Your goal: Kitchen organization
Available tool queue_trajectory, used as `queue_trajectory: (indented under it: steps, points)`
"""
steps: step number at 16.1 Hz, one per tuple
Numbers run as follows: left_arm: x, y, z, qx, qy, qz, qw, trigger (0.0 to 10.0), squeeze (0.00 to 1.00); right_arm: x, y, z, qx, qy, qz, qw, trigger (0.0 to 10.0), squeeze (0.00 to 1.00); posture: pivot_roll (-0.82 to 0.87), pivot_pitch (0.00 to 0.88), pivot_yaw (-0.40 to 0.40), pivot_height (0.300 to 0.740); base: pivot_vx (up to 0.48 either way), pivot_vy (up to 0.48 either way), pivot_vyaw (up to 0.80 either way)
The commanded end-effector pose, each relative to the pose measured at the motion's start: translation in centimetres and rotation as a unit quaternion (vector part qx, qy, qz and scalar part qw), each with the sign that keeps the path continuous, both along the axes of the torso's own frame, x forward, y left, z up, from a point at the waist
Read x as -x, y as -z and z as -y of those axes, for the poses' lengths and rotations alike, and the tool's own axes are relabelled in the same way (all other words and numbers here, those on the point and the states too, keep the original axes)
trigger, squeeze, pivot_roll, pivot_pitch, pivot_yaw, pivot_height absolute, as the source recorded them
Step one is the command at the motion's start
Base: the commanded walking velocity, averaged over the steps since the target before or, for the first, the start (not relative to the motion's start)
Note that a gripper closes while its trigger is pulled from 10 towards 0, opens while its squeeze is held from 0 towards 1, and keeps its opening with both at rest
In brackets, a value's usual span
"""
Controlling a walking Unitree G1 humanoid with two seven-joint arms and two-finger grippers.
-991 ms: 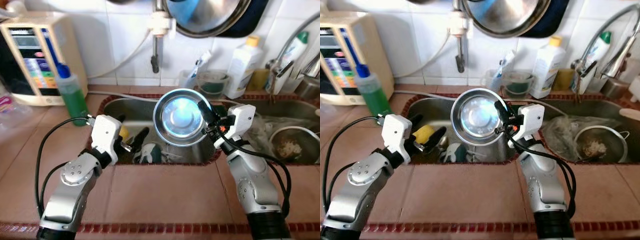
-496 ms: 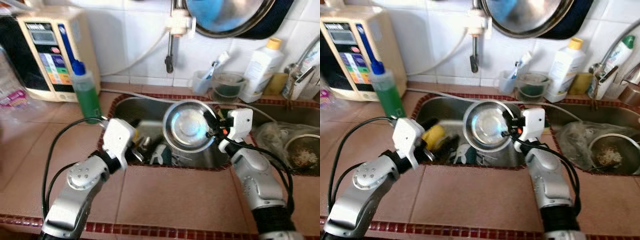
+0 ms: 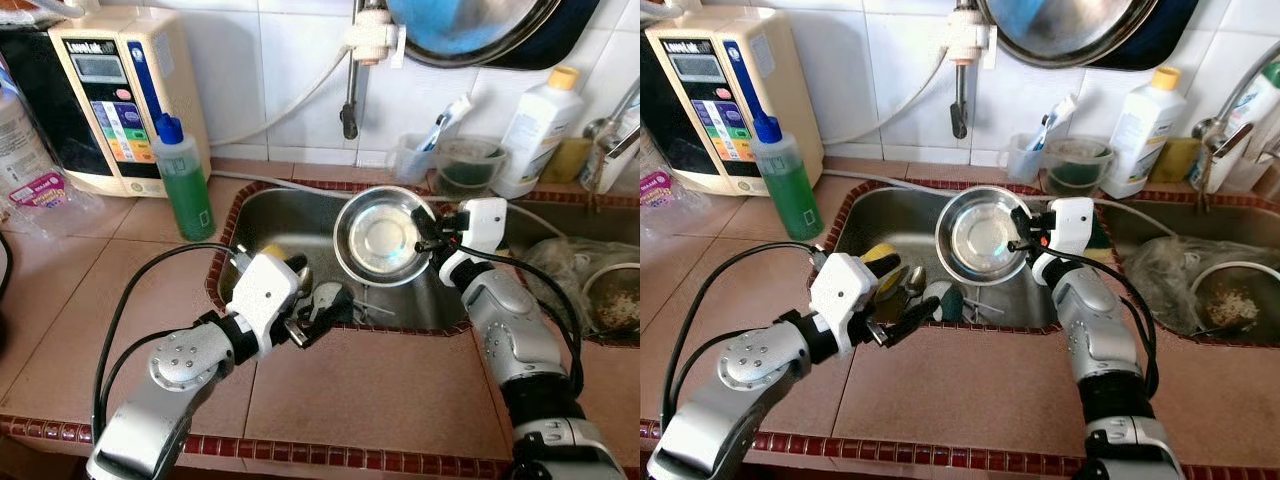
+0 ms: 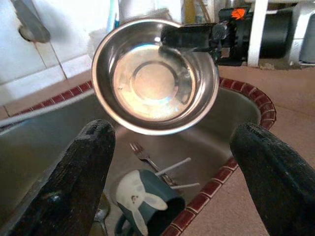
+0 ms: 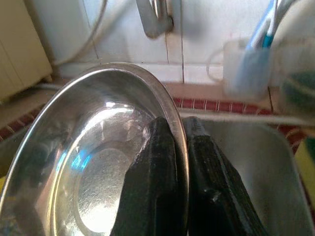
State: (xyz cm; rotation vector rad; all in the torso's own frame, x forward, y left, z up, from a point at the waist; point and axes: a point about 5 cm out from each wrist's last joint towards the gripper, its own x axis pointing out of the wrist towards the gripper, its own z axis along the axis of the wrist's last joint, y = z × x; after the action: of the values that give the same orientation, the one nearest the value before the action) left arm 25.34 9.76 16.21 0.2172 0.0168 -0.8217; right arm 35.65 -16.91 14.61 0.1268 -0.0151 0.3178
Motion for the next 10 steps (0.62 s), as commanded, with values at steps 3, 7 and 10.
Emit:
queue_trajectory:
  steps: [3,7,10]
  points:
    - [0.3,-0.5,0.6,-0.006,0.005,-0.003,1.0,10.0,0.0,-0.7,-0.1,0.0,0.002,0.0,-0.01,1.0,10.0,0.0,-0.06,0.12,0.012,0.74,0.0,0.0,0.0]
    - [0.5,-0.6,1.0,-0.008,0.004,-0.005,1.0,10.0,0.0,-0.9,0.9,-0.5,0.008,-0.004,-0.031,0.999,10.0,0.0,-0.05,0.145,0.019,0.74,0.0,0.0,0.0]
    - [0.7,-0.8,1.0,-0.008,0.0,-0.008,1.0,10.0,0.0,-0.7,2.2,-0.9,0.012,-0.011,-0.059,0.998,10.0,0.0,-0.05,0.158,0.021,0.74,0.0,0.0,0.0]
